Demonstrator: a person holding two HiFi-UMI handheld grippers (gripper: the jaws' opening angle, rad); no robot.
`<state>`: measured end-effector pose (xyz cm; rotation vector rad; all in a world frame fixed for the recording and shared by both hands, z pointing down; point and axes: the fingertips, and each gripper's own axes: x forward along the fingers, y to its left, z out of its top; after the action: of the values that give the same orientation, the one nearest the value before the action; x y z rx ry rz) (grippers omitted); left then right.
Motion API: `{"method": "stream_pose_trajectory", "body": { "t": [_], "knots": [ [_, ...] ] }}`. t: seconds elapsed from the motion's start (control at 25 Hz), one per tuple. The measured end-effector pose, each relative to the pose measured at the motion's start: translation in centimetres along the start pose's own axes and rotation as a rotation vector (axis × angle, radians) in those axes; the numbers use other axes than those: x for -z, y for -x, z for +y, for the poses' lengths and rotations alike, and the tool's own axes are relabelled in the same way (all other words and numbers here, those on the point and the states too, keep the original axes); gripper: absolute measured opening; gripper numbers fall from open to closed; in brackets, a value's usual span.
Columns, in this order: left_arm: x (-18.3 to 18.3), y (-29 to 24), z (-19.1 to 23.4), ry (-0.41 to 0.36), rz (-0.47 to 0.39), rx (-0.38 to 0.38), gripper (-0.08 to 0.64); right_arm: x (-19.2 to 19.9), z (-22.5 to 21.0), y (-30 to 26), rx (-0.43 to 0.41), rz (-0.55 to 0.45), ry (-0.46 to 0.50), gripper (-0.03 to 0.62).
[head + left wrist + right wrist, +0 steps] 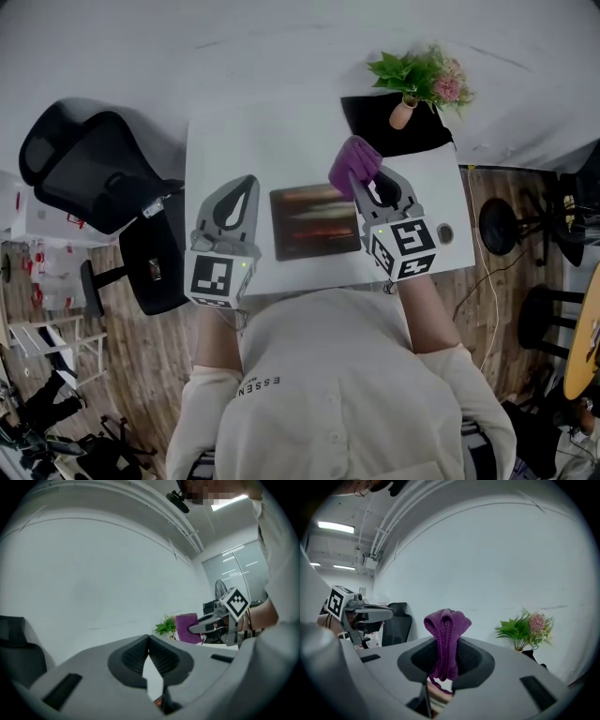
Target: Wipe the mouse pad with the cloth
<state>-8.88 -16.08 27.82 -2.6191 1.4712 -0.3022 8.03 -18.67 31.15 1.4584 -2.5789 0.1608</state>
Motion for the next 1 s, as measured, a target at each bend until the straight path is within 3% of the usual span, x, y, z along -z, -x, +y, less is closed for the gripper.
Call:
{"method": "stream_pose_trajectory", "body": {
  "t": [0.16,1.0],
  "knots": [
    [-0.1,0.1,0.2,0.014,-0.014,0.003,0.002,-0.4,-0.2,0.3,0.034,-0.023,-0.001,0.092],
    [-1.4,0.5,-2.4,-0.039,-0.011,0.052,0.003,-1.3,1.3,2.3,0.016,-0.087,0.035,0.089]
  ]
}}
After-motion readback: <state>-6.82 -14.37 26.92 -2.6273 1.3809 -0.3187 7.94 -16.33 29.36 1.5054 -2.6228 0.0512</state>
